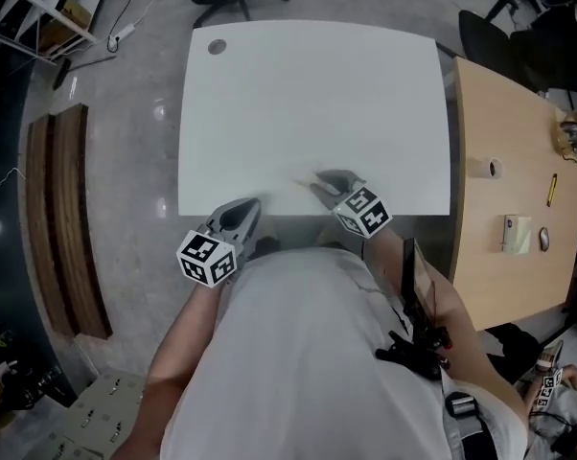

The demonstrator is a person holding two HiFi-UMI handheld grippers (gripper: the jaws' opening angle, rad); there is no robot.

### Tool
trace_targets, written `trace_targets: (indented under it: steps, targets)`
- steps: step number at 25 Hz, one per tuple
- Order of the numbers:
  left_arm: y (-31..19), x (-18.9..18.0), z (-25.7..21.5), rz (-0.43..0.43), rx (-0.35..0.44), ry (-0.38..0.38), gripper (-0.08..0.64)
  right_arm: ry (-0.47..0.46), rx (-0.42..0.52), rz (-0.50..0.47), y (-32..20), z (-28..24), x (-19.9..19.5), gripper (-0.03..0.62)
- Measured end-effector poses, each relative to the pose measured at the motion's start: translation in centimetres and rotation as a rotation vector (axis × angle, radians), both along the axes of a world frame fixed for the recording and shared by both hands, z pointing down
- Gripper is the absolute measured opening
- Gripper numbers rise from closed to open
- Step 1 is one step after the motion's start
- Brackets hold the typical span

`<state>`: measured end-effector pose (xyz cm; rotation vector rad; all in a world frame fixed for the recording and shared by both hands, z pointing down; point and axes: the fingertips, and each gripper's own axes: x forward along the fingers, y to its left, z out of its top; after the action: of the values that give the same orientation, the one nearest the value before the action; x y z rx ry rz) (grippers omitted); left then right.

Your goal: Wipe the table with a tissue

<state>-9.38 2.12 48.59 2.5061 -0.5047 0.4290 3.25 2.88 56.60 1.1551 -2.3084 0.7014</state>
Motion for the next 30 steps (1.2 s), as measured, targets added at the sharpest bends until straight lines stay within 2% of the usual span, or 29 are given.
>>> trace_targets:
  steps: [5, 9, 15, 20, 25, 30]
  targets:
    - [0.6, 3.7, -0.2, 0.047, 0.019, 0.021, 0.008, -0.091, 0.080, 0.266, 4.4, -3.7, 9.4, 0.091]
    - [1.1, 5.9, -0.6, 0.075, 0.038, 0.026, 0.008, -0.129, 0.157, 0.365, 7.2, -6.5, 13.9, 0.091]
    - [2.2, 7.8, -1.2, 0.098, 0.044, 0.026, 0.008, -0.111, 0.203, 0.399, 9.0, -9.2, 16.6, 0.091]
    - [1.9, 8.6, -1.9, 0.061, 0.077, 0.022, 0.008, -0.130, 0.229, 0.361, 7.6, -9.3, 17.0, 0.091]
    - [3.7, 10.9, -1.2, 0.069, 0.082, 0.028, 0.008, -0.138, 0.224, 0.346, 9.2, -8.7, 18.1, 0.091]
    - [4.3, 11.5, -0.8, 0.067, 0.079, 0.022, 0.008, -0.148, 0.228, 0.336, 9.1, -8.9, 18.2, 0.091]
